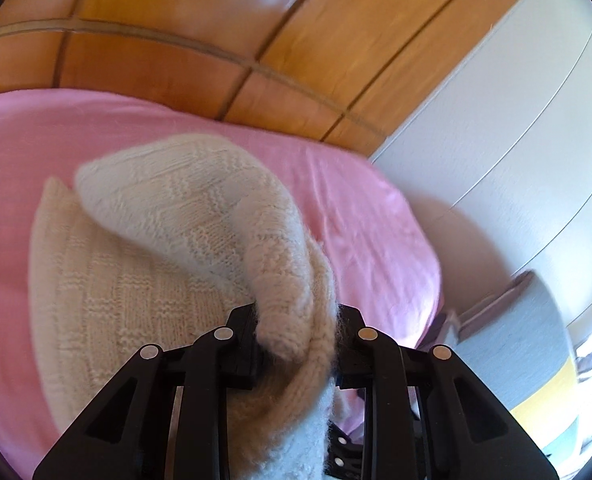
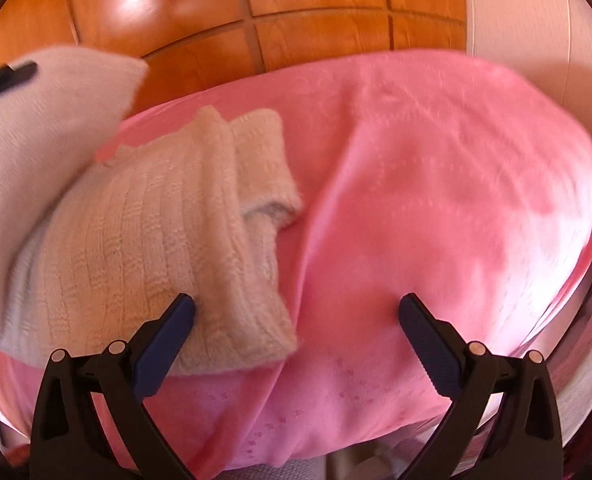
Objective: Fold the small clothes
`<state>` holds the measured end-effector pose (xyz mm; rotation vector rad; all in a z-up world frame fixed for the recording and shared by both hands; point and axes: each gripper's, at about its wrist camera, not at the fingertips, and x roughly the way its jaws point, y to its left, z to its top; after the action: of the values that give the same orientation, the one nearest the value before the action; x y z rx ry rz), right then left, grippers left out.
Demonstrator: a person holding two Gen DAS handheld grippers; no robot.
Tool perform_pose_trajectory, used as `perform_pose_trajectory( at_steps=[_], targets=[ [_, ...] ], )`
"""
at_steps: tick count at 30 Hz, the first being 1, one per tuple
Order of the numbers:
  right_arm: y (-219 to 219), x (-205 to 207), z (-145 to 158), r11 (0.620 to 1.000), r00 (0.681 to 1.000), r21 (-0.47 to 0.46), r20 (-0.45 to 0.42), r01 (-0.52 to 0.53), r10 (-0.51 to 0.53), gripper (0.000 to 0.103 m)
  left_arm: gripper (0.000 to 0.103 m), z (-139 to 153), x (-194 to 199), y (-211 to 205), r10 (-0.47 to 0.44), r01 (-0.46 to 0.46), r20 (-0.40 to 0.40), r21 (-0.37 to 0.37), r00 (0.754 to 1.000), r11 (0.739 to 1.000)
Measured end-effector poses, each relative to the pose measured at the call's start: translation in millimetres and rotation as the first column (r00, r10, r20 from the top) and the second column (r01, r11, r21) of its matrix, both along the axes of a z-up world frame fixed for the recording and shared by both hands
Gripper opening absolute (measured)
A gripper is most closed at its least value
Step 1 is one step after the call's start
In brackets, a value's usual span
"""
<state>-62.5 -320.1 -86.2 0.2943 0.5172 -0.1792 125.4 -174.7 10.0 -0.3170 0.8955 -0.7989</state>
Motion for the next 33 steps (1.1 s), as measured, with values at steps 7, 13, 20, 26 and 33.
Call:
perform_pose_trajectory(
  at_steps=[7,13,20,26,33],
  targets=[
    [1.3,-1.9,-5.2,1.0,1.0,-0.003,0.009,-0.014,0.014,0.101,0.024,-15.5,-7.8,-50.9,-0.061,0.059,0.019,0.09,0.998,0.994],
    [1.4,-3.6,-9.6,1.0,1.0,0.003,0.025,-0.019,0.019,0.101,0.041,-19.9,-20.4,-69.5,-0.131,0.129,0.012,0.116,0.991,0.985],
    [1.9,-5.9,-12.5,1.0,0.999,-0.006,0.038,-0.019,0.02,0.101,0.079,-0.7,-44.0,-31.8,-0.133,0.136,0.045,-0.075,0.99,0.988],
    [5.0,-8.2,-14.5,1.0,0.998,-0.019,0.056,-0.007,0.008,0.101,0.086,11.3,-45.6,46.2,0.169,-0.157,0.154,-0.088,0.973,0.984],
    [9.6,-8.1,-14.6,1.0,0.999,-0.026,0.052,0.012,-0.01,0.101,0.086,-25.4,-36.2,120.6,0.467,-0.47,0.111,-0.001,0.877,0.883]
  ],
)
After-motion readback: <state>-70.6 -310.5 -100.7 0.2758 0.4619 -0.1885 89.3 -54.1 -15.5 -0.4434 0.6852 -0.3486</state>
